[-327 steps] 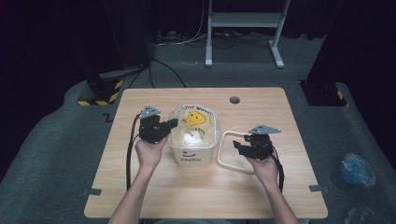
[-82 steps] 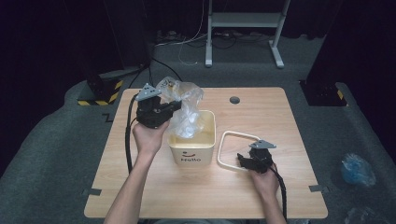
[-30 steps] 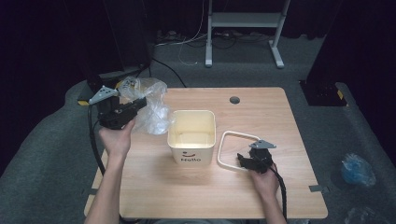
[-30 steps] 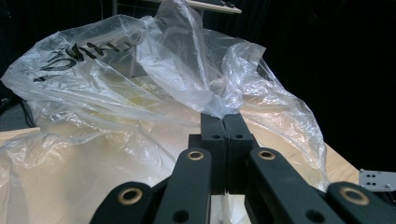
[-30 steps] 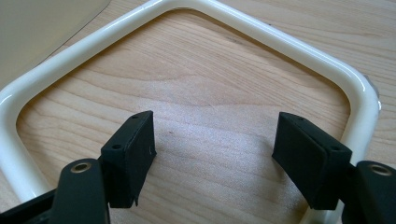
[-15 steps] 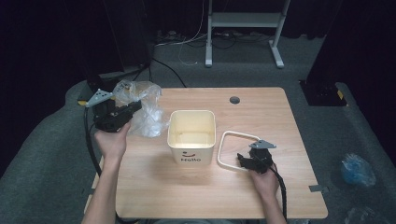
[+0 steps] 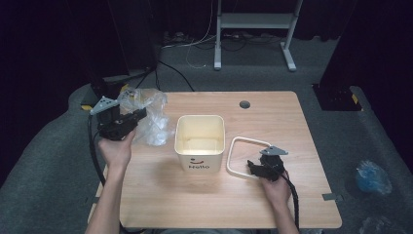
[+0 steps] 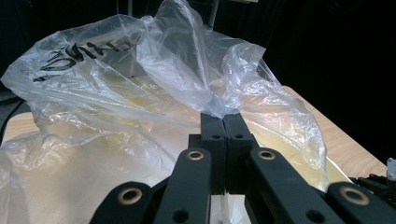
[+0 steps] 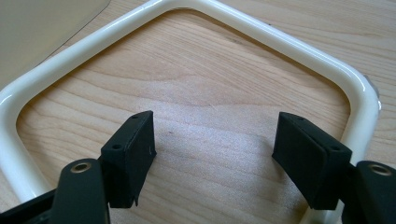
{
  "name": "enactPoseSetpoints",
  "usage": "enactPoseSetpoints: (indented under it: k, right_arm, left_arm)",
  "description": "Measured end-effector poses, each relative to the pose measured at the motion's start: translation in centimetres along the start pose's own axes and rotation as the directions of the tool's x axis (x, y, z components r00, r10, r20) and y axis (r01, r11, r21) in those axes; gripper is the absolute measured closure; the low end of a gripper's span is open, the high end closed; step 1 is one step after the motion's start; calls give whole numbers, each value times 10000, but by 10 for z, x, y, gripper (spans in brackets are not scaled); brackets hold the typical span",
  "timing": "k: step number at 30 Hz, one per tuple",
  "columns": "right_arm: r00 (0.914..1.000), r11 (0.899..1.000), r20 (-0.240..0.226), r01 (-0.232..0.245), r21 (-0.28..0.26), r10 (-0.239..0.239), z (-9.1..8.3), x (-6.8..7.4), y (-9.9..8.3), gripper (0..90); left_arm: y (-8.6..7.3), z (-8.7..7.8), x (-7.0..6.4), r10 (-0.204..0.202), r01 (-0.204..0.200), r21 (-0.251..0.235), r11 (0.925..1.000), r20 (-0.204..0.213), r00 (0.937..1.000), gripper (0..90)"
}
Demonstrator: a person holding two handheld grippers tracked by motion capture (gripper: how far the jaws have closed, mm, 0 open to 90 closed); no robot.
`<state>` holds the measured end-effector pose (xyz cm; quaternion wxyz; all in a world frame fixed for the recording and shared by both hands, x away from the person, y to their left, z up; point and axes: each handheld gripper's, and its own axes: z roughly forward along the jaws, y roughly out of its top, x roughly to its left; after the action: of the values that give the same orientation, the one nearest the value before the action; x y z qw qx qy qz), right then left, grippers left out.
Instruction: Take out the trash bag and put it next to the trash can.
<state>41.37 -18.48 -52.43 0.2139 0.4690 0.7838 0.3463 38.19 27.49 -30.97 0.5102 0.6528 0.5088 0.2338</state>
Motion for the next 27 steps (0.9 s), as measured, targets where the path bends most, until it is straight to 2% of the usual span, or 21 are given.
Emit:
enactPoseSetpoints:
  k: [13, 27]
  right_arm:
    - [10000, 10000, 0, -1, -1, 1, 0, 0, 0, 293]
    - [10000, 10000, 1, 0, 0, 0, 0, 0, 0, 293]
  left_arm:
    - [-5, 0, 5, 35, -35, -15, 10000, -196, 9998, 890]
    - [-10, 6, 7, 141, -129, 267, 9996, -452, 9989, 890]
